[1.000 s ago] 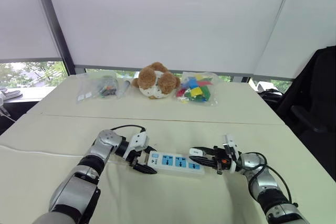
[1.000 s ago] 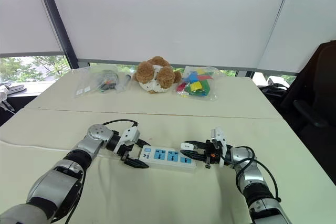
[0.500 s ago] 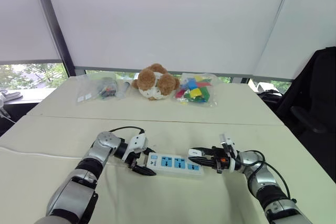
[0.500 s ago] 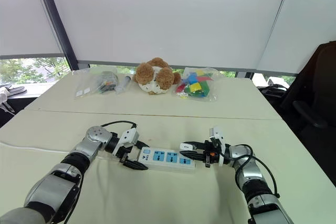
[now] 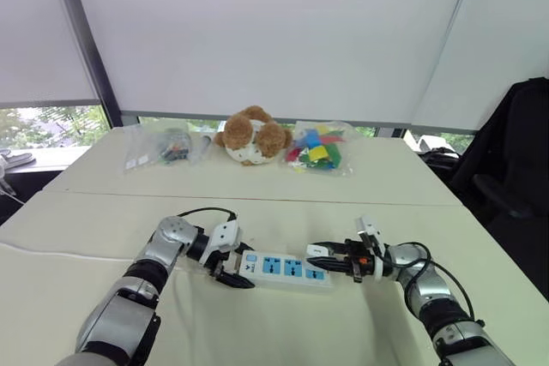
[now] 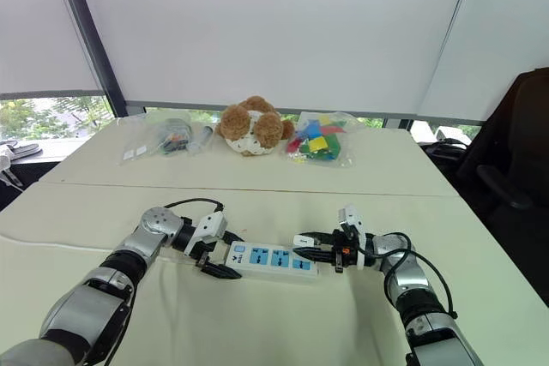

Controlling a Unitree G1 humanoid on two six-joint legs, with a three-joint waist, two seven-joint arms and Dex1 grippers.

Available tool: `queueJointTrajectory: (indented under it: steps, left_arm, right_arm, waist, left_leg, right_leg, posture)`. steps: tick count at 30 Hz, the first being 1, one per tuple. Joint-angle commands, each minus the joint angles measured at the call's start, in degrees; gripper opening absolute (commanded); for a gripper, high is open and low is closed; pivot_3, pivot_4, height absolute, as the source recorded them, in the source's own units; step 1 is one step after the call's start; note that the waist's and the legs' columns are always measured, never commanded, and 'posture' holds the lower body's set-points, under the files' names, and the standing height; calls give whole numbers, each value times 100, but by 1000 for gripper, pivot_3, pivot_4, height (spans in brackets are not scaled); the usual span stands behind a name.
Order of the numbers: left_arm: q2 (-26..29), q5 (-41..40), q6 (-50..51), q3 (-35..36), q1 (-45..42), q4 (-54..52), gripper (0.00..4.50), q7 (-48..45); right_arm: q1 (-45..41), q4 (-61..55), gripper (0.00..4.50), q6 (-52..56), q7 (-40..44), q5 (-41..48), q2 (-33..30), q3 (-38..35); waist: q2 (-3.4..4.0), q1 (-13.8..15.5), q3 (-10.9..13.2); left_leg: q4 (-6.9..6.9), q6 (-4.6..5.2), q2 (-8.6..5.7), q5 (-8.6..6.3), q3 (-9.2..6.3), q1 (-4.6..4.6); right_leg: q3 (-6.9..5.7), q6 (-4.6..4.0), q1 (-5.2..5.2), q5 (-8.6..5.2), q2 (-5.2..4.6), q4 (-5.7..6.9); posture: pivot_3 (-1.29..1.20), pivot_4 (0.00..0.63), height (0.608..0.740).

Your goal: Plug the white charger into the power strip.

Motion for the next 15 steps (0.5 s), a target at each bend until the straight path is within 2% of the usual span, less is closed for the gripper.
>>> queueJointTrajectory:
  steps: [1,4,11,15]
  left_arm:
    - [53,67,-212,5,-80,-237,3037,-4]
    - [27,62,-193,18,-95,-212,3037,25]
    - [-5,101,-233,25,-78,-118,3037,88]
    - [-38,112,-246,20,-88,-55,3037,138]
  right_arm:
    - [535,1420,784,299,-553,-1475,-97,870]
    - [492,1451,784,142,-670,-1458,-87,806]
    - [389,974,4225,-224,-813,-924,-2,194]
    - [602,161,4225,-112,-613,-669,-130,-13]
  waist:
    - [0,-2,0]
    - [0,-2,0]
    - [27,19,7]
    - [53,38,24]
  left_leg:
    - [0,-1,0,0,0,0]
    - [-1,-15,0,-9,0,0]
    - [-2,0,-1,0,3,-15]
    - [-3,1,-2,1,5,-30]
  right_leg:
    - [0,-3,0,2,-1,-1]
    - [-1,-10,-4,6,-3,-5]
    - [-15,-23,-46,14,-15,-10]
    - [-16,-23,-44,14,-18,-17]
  posture:
    - [0,150,739]
    - [0,150,739]
    - [0,150,739]
    - [0,150,739]
